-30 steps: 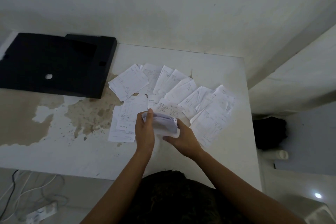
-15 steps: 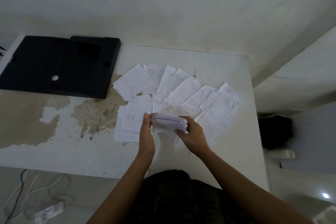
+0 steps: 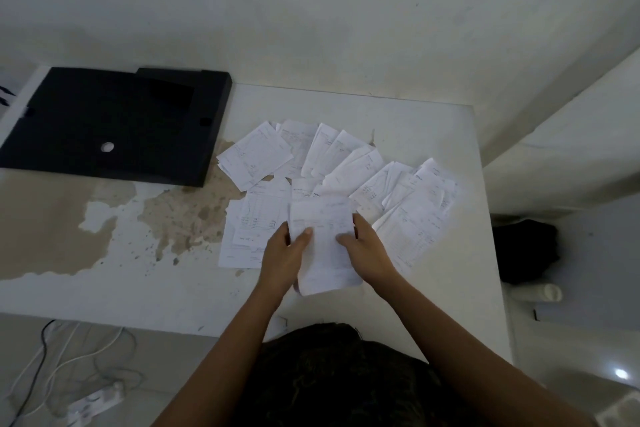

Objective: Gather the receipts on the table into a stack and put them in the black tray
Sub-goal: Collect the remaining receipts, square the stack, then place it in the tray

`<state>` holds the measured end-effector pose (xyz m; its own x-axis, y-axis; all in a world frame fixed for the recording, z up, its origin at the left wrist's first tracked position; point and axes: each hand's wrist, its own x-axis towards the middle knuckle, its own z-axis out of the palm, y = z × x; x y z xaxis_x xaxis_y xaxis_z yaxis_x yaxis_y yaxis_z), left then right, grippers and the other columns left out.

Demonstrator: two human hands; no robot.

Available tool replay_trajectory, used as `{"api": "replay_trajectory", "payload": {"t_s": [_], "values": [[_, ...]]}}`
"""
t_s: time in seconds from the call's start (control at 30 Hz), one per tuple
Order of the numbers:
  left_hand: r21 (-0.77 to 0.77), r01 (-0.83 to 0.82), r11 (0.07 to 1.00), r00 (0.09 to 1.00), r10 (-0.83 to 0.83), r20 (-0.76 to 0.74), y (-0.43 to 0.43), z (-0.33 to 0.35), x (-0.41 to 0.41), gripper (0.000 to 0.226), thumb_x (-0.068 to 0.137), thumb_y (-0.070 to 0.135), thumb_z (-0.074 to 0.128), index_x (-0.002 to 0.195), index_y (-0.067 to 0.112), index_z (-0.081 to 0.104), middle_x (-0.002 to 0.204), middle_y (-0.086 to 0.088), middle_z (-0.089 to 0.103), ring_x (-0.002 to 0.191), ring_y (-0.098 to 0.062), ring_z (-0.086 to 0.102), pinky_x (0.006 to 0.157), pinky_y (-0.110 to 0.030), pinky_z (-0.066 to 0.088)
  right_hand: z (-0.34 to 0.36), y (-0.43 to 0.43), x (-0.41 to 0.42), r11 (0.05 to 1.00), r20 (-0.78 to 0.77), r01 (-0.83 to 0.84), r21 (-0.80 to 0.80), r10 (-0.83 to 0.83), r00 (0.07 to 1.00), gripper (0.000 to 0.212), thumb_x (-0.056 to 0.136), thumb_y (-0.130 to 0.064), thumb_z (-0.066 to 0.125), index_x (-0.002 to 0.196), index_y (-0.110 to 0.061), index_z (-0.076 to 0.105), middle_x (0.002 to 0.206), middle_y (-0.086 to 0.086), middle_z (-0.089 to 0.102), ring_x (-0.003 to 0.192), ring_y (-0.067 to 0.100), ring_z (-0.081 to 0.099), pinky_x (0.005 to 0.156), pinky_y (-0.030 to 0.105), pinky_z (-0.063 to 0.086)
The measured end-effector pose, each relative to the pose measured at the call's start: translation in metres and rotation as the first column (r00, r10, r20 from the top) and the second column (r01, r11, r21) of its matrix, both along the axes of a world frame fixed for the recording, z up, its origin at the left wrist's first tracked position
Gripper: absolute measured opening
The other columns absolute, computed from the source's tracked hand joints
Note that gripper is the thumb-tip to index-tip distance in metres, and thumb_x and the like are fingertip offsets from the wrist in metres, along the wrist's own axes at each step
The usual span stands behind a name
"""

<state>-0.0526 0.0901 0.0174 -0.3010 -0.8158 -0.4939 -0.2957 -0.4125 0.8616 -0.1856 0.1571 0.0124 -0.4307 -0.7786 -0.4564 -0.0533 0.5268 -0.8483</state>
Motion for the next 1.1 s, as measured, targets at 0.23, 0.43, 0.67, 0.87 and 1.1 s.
{"api": "replay_trajectory", "payload": {"t_s": [0.23, 0.43, 0.67, 0.87, 1.1], "values": [[0.25, -0.161, 0.955, 0.941, 0.225, -0.254, -0.007, 0.009, 0.0, 0.019, 0.095, 0.018, 0.058, 0.108, 0.028, 0.067, 0.109, 0.003, 0.074, 0.099, -0.02, 0.07, 0.086, -0.043, 0.057, 0.016, -0.009, -0.007, 0.998, 0.199, -0.033, 0.051, 0.023, 0.98, 0.048, 0.096, -0.047, 0.05, 0.139, -0.029, 0.042, 0.128, -0.006, 0.057, 0.114, 0.016, 0.058, 0.104, 0.047, 0.048], [0.224, -0.235, 0.946, 0.939, 0.28, -0.198, -0.012, 0.009, -0.007, 0.039, 0.091, 0.026, 0.062, 0.13, 0.024, 0.058, 0.124, -0.004, 0.067, 0.109, -0.027, 0.065, 0.093, -0.054, 0.052, 0.016, -0.007, -0.004, 0.994, 0.311, -0.106, 0.041, 0.088, 0.946, 0.043, 0.102, -0.035, 0.047, 0.142, -0.026, 0.033, 0.13, -0.001, 0.052, 0.111, 0.017, 0.058, 0.081, 0.033, 0.06], [0.312, 0.224, 0.923, 0.973, -0.195, -0.121, -0.001, 0.01, -0.015, 0.026, 0.095, 0.023, 0.058, 0.121, 0.023, 0.061, 0.121, -0.001, 0.068, 0.107, -0.021, 0.067, 0.092, -0.043, 0.055, 0.008, 0.023, -0.038, 0.997, 0.374, 0.055, 0.054, -0.071, 0.925, 0.037, 0.084, -0.021, 0.076, 0.119, -0.016, 0.065, 0.115, 0.004, 0.073, 0.102, 0.021, 0.071, 0.088, 0.041, 0.059], [0.358, 0.238, 0.903, 0.965, -0.261, 0.016, 0.006, 0.003, -0.026, 0.028, 0.096, 0.023, 0.056, 0.123, 0.015, 0.055, 0.113, -0.003, 0.068, 0.101, -0.02, 0.068, 0.082, -0.033, 0.055, -0.029, 0.055, -0.097, 0.845, -0.166, 0.471, 0.253, -0.441, 0.882, 0.042, 0.083, -0.036, 0.072, 0.108, -0.003, 0.071, 0.107, 0.014, 0.071, 0.099, 0.032, 0.067, 0.091, 0.047, 0.055], [0.335, 0.269, 0.903, 0.926, -0.338, 0.166, -0.004, 0.008, -0.023, 0.02, 0.097, 0.024, 0.054, 0.115, 0.017, 0.059, 0.111, -0.002, 0.069, 0.1, -0.019, 0.068, 0.085, -0.036, 0.056, -0.05, 0.038, -0.106, 0.821, -0.497, 0.392, 0.414, -0.158, 0.854, 0.045, 0.087, -0.028, 0.067, 0.128, -0.015, 0.057, 0.157, 0.011, 0.024, 0.142, 0.036, 0.024, 0.112, 0.048, 0.033]]}}
